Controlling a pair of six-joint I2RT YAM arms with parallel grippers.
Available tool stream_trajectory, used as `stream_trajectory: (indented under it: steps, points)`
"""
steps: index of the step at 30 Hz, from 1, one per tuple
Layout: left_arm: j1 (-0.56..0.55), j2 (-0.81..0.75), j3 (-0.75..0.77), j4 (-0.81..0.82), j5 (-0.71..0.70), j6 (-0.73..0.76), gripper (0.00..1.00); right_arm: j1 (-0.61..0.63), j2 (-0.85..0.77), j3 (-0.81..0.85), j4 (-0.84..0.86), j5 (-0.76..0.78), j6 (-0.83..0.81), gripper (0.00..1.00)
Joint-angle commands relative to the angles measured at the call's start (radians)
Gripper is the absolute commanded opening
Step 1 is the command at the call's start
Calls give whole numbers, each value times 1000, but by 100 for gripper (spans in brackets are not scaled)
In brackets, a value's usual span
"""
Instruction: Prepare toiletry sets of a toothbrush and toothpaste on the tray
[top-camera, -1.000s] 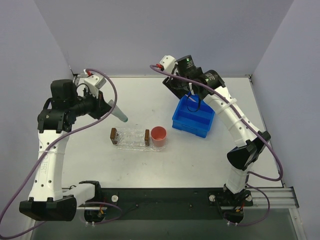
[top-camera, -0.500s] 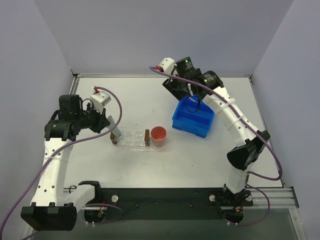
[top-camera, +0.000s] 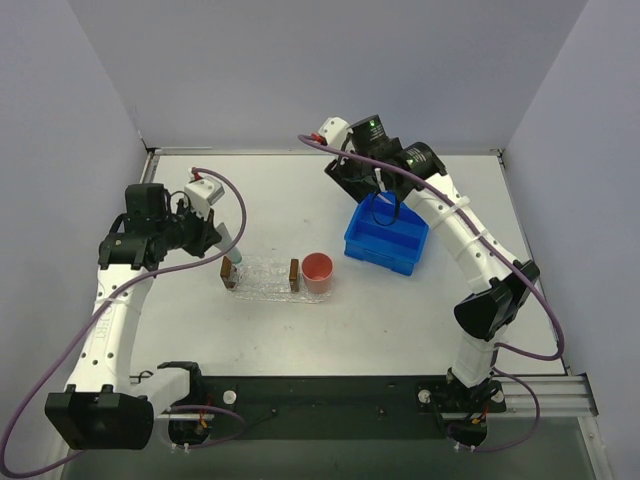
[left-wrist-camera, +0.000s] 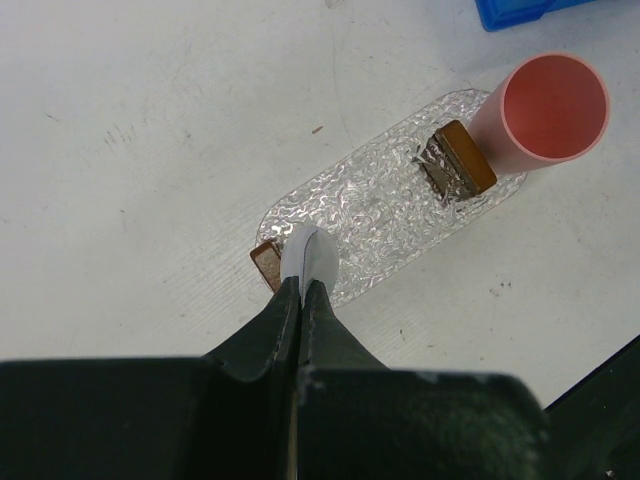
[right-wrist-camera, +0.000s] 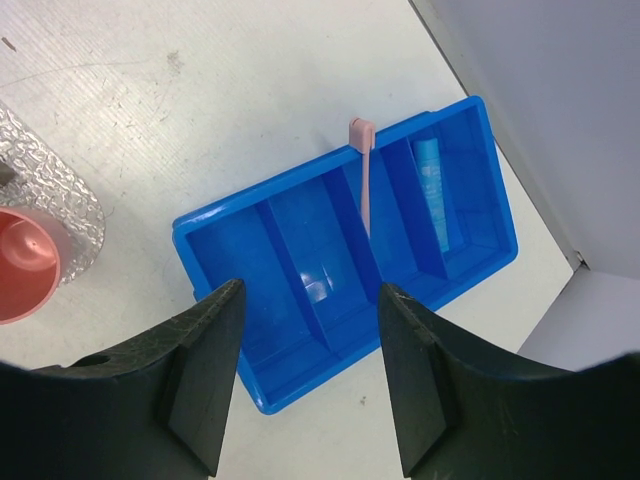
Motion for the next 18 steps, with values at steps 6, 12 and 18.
stream_trajectory:
  steps: [6, 12, 18]
  points:
    - [7, 1, -1, 80, 19, -16, 0, -15, -24, -17, 0, -14, 6, 50]
    - [7, -16, -14, 76, 18, -28, 0, -24, -14, -10, 0, -28, 14, 50]
    - [7, -28, -35, 75, 7, -17, 0, -24, -8, -10, 0, -37, 20, 50]
